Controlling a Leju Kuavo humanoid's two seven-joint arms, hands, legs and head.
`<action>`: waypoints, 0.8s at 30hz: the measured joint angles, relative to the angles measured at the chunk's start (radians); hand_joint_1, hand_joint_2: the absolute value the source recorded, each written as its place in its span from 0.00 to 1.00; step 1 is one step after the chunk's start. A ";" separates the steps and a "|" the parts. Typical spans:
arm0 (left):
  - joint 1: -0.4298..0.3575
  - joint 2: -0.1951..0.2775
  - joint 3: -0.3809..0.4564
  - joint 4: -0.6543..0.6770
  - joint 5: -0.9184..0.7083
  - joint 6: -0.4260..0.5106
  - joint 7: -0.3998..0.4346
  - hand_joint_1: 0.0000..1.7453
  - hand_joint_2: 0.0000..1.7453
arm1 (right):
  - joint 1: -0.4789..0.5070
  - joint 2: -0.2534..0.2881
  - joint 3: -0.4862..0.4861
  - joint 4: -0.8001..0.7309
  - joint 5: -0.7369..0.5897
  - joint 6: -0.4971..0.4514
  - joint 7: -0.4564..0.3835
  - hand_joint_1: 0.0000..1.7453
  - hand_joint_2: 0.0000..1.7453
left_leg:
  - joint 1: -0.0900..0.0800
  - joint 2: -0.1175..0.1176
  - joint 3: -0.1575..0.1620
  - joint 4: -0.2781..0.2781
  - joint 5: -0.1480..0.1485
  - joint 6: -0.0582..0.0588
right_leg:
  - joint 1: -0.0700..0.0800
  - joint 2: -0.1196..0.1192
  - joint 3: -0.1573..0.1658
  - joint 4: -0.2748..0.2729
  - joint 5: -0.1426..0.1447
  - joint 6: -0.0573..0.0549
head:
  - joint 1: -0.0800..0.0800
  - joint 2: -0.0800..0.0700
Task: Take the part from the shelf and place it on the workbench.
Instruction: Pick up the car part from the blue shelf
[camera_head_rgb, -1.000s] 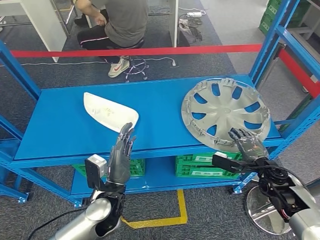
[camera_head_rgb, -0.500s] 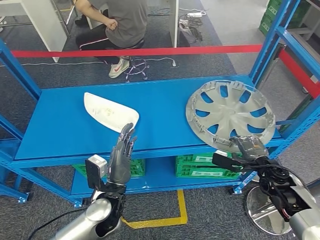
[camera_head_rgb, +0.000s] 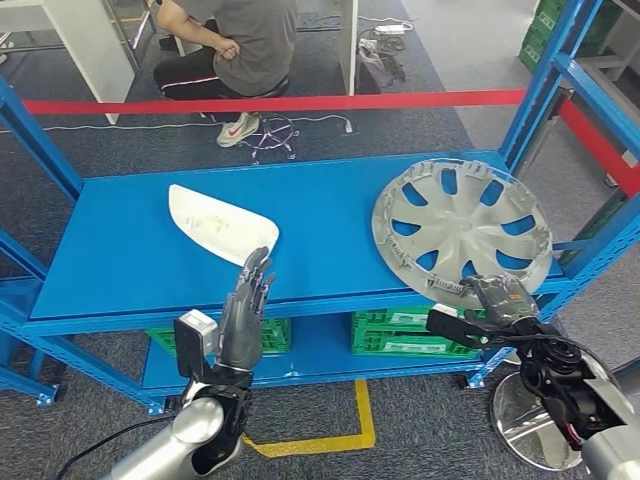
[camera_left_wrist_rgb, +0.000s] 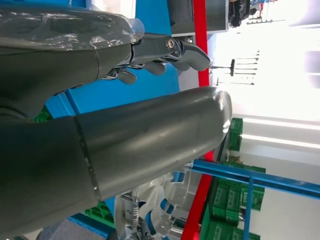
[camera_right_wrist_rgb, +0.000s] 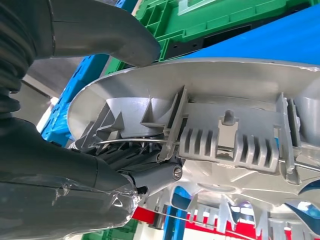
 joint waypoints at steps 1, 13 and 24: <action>0.000 0.000 0.000 0.000 -0.001 0.000 0.001 0.00 0.00 | 0.002 -0.001 -0.004 -0.003 0.000 0.000 0.002 1.00 1.00 | 0.000 0.000 0.000 0.000 0.000 0.000 | 0.000 0.000 0.000 0.000 0.000 0.000 | 0.000 0.000; 0.001 -0.001 0.000 0.000 -0.010 -0.003 0.005 0.00 0.00 | 0.017 -0.011 -0.040 -0.036 -0.037 -0.018 -0.012 1.00 1.00 | 0.000 0.000 -0.001 0.000 0.000 0.000 | 0.000 -0.001 0.000 0.000 0.000 0.000 | 0.000 0.000; -0.001 -0.009 0.000 0.010 -0.011 -0.023 0.006 0.00 0.00 | 0.077 -0.033 -0.123 -0.292 -0.198 -0.063 -0.007 1.00 1.00 | 0.000 0.000 -0.009 0.000 0.000 0.000 | 0.000 0.000 -0.009 0.000 0.001 0.001 | 0.001 0.000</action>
